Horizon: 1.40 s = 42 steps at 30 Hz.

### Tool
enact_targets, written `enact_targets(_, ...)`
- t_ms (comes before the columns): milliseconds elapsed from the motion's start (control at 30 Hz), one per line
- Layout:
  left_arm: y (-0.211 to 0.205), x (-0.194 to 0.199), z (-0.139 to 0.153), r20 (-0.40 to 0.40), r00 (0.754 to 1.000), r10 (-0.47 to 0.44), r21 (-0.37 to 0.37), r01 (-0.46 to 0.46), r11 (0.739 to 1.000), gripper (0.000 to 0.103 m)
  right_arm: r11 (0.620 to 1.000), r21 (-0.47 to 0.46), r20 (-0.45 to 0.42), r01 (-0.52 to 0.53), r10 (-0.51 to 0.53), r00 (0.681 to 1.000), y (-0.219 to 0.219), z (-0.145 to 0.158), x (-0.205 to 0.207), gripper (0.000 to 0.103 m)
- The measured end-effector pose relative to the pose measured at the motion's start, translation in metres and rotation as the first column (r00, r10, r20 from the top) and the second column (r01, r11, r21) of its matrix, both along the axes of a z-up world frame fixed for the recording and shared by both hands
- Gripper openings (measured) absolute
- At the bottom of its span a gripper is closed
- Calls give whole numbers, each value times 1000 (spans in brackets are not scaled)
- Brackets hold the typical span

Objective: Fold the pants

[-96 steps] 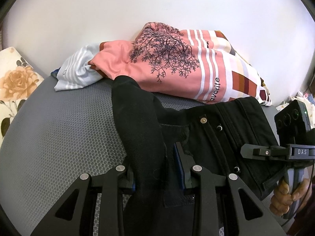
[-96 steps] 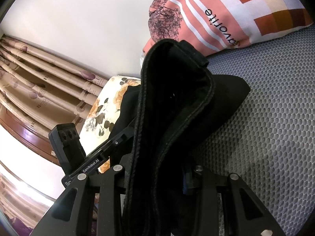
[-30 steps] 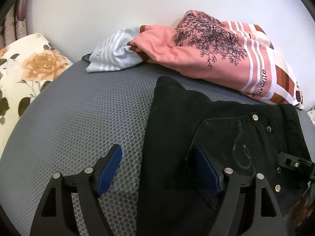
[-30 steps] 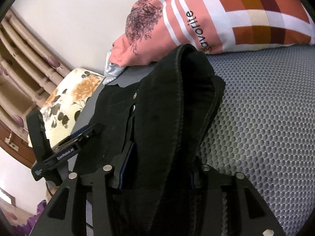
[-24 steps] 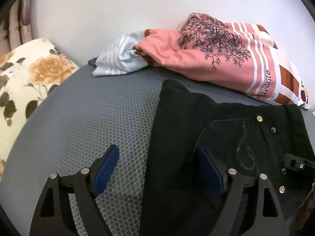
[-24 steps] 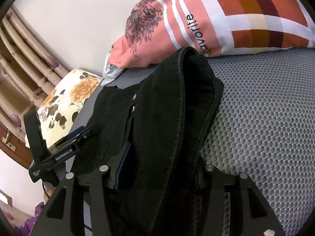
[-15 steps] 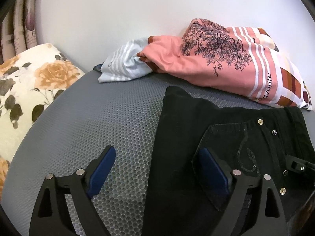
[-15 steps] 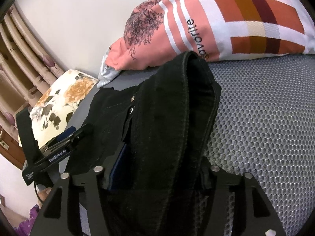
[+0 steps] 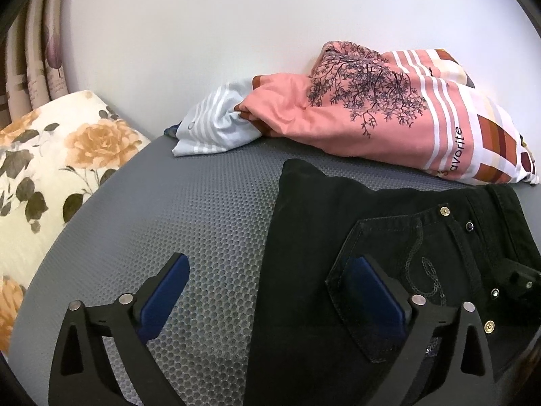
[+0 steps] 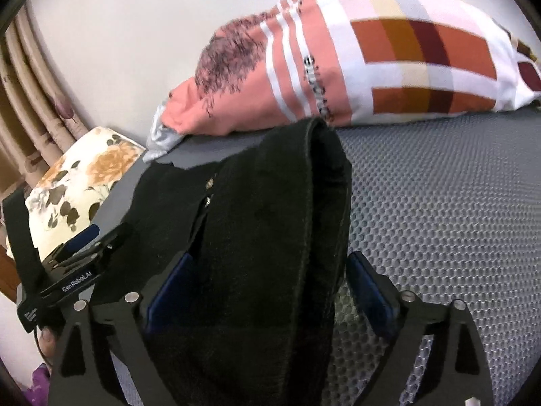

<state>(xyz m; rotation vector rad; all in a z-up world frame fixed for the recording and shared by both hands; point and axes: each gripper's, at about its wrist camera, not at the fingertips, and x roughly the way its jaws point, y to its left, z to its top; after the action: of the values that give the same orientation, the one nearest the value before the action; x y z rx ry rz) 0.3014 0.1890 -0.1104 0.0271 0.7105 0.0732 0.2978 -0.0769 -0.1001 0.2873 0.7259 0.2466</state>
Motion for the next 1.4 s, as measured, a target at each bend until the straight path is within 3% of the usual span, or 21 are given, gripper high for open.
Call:
enact_targets(200, 0, -1, 1, 11, 1000, 3, 3, -3, 1000, 99, 998, -61, 95, 4, 2, 995, 8, 12, -17, 99)
enact_targets(700, -1, -3, 2, 18, 1000, 3, 6, -3, 1000, 99, 985, -174, 118, 21, 0, 993, 26, 17, -20, 102)
enact_targets(1167, -3, -4, 4, 31, 1000, 2, 12, -2, 1000, 99, 941, -328, 232, 79, -1, 973, 51, 29, -39, 103)
enact_targets(1400, -2, -5, 6, 45, 999, 12, 17, -13, 1000, 99, 927, -353, 237, 122, -38, 971, 51, 30, -39, 103)
